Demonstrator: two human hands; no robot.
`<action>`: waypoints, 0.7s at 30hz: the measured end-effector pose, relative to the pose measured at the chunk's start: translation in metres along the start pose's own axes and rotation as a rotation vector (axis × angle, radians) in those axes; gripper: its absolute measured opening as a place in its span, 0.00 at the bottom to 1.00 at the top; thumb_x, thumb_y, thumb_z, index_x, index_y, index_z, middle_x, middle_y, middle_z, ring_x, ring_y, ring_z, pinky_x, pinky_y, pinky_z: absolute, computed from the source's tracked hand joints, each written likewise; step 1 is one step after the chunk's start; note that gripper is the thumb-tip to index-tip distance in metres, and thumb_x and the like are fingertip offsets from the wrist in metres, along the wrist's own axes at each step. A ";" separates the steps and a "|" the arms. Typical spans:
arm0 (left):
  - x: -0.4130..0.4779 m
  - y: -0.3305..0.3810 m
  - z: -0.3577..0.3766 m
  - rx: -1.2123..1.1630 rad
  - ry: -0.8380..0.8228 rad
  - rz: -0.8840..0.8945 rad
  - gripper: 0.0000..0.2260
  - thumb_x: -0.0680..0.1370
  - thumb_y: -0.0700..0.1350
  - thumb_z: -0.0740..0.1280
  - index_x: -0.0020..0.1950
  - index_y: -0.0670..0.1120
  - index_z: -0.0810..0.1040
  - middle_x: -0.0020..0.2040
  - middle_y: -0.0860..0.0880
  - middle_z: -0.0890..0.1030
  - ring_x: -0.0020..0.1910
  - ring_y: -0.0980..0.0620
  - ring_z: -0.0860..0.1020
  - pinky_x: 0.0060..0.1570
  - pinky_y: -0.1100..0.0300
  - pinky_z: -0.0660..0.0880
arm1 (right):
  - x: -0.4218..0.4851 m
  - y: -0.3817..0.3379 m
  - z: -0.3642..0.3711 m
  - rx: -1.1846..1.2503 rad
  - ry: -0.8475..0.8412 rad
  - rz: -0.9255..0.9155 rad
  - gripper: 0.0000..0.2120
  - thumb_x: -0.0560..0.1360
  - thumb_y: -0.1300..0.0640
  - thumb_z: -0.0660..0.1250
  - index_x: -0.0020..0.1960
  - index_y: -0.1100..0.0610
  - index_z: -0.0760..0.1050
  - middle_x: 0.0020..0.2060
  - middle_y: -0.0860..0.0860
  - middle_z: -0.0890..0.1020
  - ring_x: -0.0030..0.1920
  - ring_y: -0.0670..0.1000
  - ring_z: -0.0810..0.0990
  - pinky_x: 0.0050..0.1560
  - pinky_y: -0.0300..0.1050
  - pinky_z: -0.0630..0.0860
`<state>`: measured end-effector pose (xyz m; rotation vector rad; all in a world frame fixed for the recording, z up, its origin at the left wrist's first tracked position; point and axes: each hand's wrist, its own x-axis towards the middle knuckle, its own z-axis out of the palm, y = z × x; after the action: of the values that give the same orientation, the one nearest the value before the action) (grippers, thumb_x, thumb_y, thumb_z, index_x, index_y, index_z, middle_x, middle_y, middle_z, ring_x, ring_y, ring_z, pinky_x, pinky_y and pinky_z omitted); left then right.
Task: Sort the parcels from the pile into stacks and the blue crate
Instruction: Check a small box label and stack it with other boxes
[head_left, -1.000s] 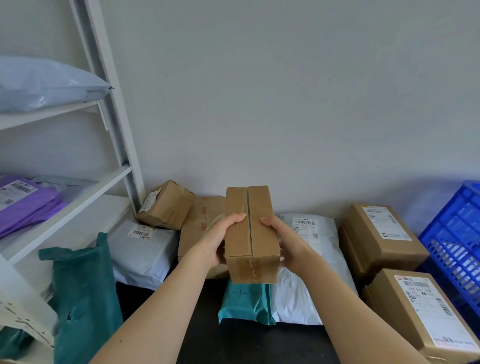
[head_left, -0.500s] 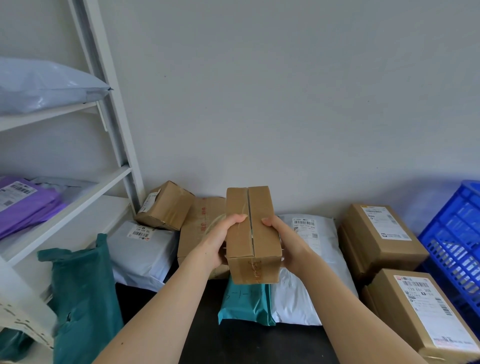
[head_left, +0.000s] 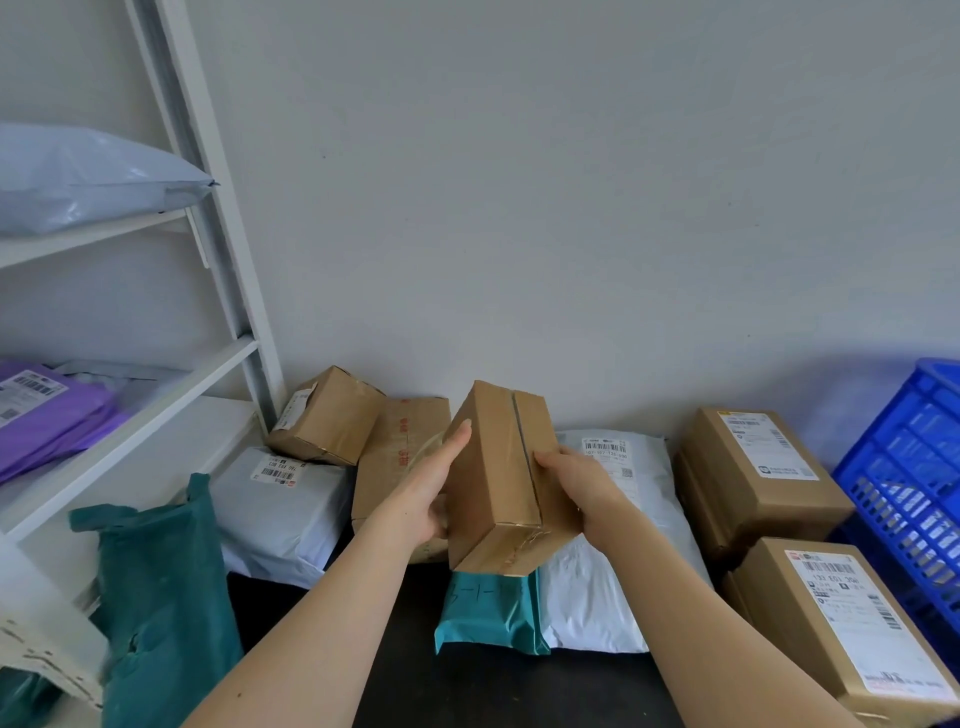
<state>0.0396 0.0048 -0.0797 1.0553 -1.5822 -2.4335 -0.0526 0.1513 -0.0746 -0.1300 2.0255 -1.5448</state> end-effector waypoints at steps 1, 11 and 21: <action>-0.001 0.000 0.000 -0.012 0.007 -0.001 0.28 0.69 0.62 0.72 0.65 0.54 0.69 0.61 0.45 0.76 0.61 0.43 0.75 0.61 0.40 0.72 | 0.001 0.000 0.000 -0.051 0.024 -0.042 0.11 0.79 0.56 0.62 0.61 0.52 0.74 0.50 0.50 0.79 0.54 0.52 0.76 0.57 0.47 0.73; 0.002 0.001 0.006 0.092 0.098 0.020 0.16 0.77 0.52 0.68 0.62 0.48 0.72 0.60 0.46 0.76 0.60 0.45 0.74 0.63 0.45 0.71 | 0.000 0.002 0.007 -0.154 0.035 0.017 0.47 0.63 0.34 0.74 0.72 0.58 0.62 0.64 0.52 0.74 0.62 0.54 0.74 0.62 0.51 0.73; -0.005 0.002 0.003 0.182 -0.014 0.149 0.15 0.72 0.51 0.74 0.55 0.54 0.76 0.52 0.51 0.80 0.49 0.53 0.78 0.39 0.56 0.75 | -0.009 0.000 -0.001 0.032 0.002 0.089 0.26 0.69 0.45 0.73 0.61 0.58 0.73 0.49 0.52 0.80 0.49 0.52 0.79 0.49 0.48 0.77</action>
<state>0.0412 0.0079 -0.0749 0.9072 -1.8436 -2.2414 -0.0457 0.1560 -0.0711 -0.0256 1.9794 -1.5218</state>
